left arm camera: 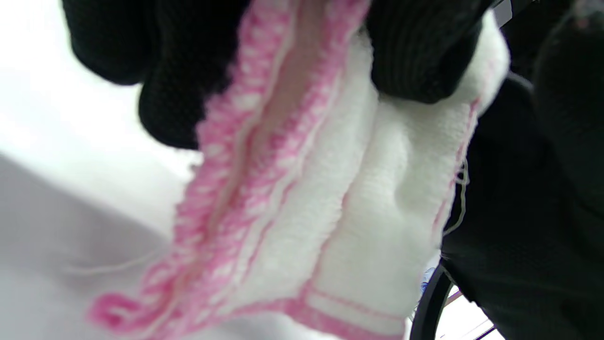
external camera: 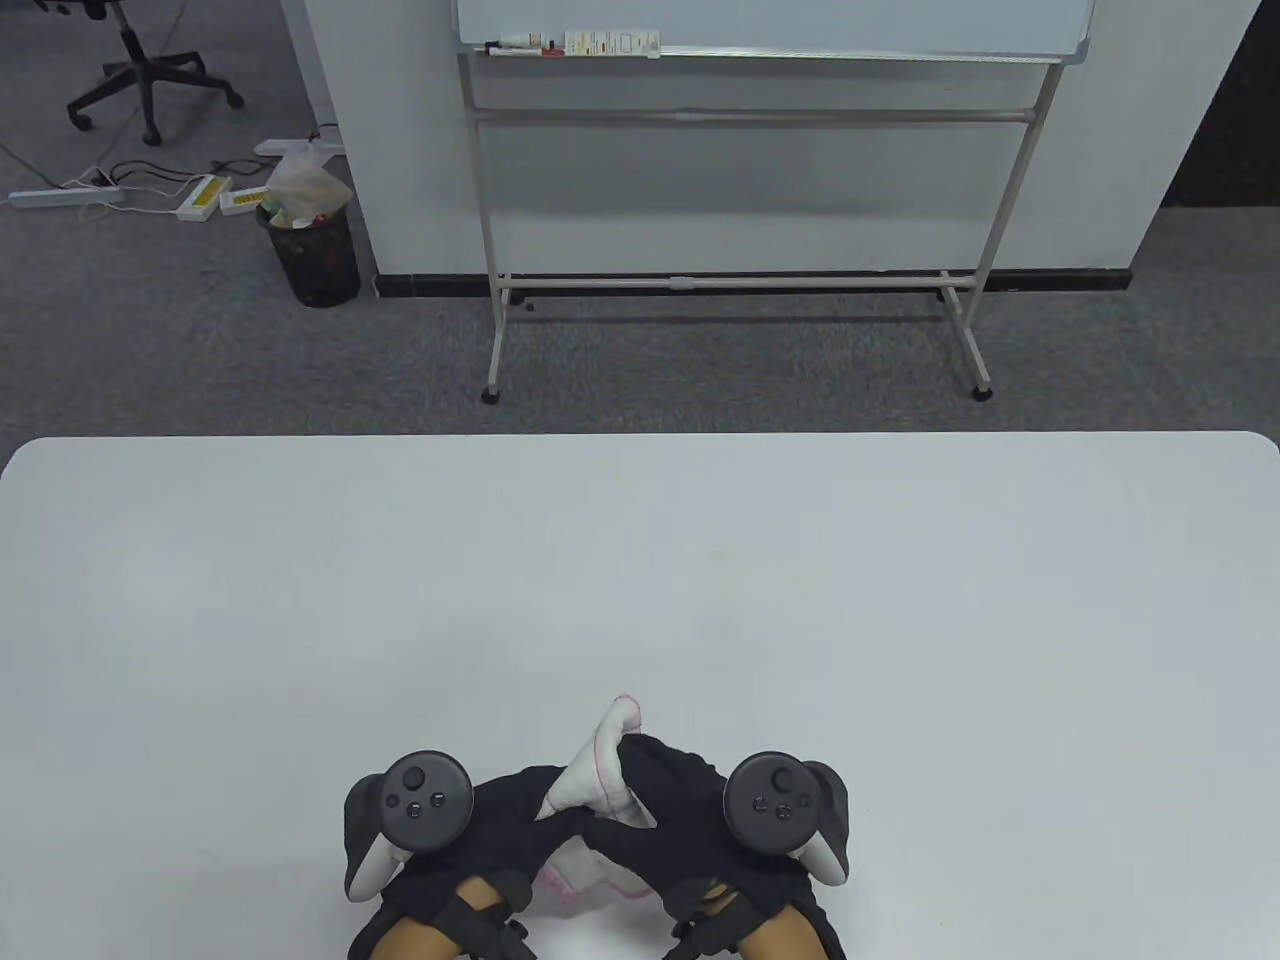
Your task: Squeeze dry dish cloth into compact mass
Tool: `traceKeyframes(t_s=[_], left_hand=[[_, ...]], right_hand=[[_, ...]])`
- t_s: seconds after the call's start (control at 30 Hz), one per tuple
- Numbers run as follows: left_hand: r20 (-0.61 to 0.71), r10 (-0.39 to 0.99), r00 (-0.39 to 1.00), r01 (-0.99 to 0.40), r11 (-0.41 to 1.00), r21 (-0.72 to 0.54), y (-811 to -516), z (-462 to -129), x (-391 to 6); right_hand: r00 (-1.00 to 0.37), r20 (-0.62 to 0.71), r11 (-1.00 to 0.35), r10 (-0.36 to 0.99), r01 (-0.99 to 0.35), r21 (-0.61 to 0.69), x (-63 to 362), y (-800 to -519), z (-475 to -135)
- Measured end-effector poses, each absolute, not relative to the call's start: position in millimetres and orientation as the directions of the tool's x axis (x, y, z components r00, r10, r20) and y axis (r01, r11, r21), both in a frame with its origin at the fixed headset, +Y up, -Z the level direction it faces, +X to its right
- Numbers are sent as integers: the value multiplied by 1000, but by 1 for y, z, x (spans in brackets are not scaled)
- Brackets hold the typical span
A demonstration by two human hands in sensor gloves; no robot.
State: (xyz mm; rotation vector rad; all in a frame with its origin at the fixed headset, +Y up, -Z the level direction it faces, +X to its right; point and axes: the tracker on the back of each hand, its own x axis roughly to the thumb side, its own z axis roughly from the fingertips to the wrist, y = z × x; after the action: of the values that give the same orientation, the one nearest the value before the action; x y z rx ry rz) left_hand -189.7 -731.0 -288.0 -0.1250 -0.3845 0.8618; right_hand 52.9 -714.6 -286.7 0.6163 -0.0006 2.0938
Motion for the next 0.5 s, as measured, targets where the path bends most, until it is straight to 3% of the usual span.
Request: traceKeyframes(t_s=[0.2, 0.37, 0.5], left_hand=[[309, 705, 638, -656, 708, -261, -733, -287, -186], [407, 602, 687, -568, 794, -217, -723, -282, -178], [435, 633, 640, -629, 757, -175, -714, -277, -178]], right_hand=[[-485, 450, -619, 750, -754, 220, 57, -709, -287], [-587, 449, -732, 674, -612, 299, 54, -708, -284], [-562, 403, -689, 722, -640, 341, 50, -711, -287]])
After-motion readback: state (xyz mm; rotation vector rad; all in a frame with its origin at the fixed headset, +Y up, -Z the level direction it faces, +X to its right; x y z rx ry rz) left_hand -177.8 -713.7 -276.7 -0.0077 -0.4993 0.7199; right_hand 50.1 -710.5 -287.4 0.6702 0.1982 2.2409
